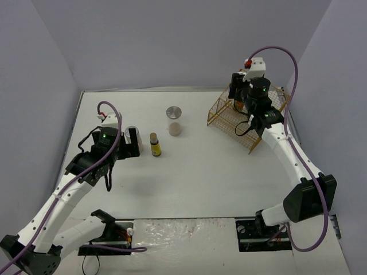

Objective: Organize the condiment bottles

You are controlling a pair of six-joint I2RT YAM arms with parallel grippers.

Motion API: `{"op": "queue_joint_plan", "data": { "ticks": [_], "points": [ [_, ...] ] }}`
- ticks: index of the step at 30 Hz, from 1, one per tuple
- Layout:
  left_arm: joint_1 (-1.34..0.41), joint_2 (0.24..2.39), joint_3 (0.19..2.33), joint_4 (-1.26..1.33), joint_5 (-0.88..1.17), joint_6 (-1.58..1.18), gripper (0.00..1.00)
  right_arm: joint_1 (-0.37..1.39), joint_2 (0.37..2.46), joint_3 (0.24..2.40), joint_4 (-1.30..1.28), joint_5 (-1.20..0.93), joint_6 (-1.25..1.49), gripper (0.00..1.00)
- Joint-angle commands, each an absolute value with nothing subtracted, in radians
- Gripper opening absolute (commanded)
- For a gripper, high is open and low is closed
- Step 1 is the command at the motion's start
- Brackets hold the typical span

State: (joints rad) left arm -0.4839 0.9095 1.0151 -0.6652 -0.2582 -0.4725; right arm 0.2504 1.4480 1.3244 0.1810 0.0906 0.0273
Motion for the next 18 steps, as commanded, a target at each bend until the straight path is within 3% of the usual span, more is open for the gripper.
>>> {"op": "queue_joint_plan", "data": {
  "ticks": [1,14,18],
  "points": [
    [-0.479,0.885,1.023,-0.614,-0.252,-0.475,0.97,0.195,1.523,1.403,0.344,0.084,0.053,0.00],
    [-0.479,0.882,1.011,-0.612,-0.245,-0.486,0.97,0.160,1.685,1.359,0.410,0.018,0.095,0.00],
    [-0.477,0.887,1.007,-0.606,-0.241,-0.494,0.97,0.160,1.730,1.356,0.401,-0.011,0.104,0.14]
  ]
}}
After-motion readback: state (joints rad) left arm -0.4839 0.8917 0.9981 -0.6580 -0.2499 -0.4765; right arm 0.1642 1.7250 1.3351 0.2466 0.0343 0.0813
